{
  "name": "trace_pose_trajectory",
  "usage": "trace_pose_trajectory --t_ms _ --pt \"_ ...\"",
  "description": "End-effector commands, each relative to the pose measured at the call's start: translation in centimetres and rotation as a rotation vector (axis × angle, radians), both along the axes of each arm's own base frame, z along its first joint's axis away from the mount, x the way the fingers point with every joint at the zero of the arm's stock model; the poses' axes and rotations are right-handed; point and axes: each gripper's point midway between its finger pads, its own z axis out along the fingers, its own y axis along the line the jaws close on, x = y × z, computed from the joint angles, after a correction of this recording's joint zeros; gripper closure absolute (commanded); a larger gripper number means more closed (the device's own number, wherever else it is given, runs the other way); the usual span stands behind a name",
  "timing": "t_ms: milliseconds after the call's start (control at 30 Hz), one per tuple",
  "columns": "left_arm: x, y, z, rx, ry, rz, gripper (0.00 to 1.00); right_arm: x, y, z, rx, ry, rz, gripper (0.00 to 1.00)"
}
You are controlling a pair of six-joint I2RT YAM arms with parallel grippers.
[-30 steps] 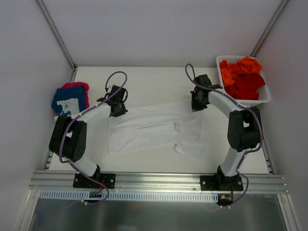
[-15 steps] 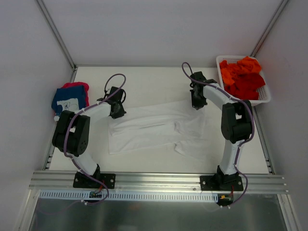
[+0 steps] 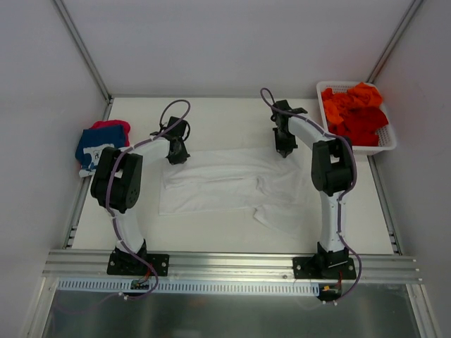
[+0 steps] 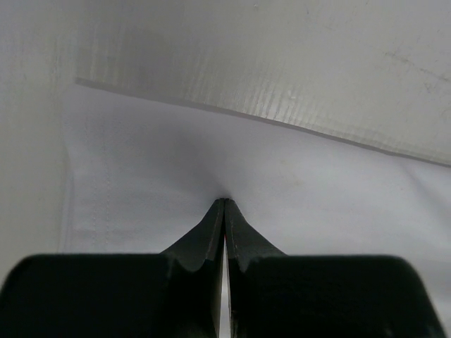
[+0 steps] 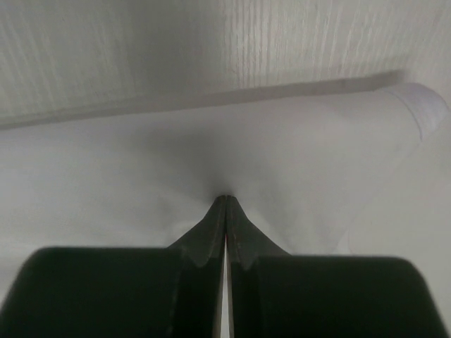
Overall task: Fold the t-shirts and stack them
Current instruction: Fold the tshirt
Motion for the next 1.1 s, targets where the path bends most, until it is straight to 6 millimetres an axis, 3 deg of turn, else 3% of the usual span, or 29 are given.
trace_pose_trajectory --t_ms 0,267,767,1067 --pt "0.4 0.0 -0.1 -0.009 0.038 -0.025 1.0 0.4 -0.2 0.9 -0.02 0.018 -0.009 0.99" --pt "3.1 0.1 0.7 -0.019 0.027 -0.023 1.0 3.5 -1.1 1.3 0.039 0.017 -0.05 0.99" --pt "6.9 0.2 1.1 -0.033 0.015 -0.015 1.0 6.7 -2.7 -0.4 0.091 0.04 -0.093 1.0" --pt "9.2 0.1 1.4 -0.04 -0.007 -0.023 1.0 9.3 -2.8 0.2 0.184 -0.009 -0.106 1.0"
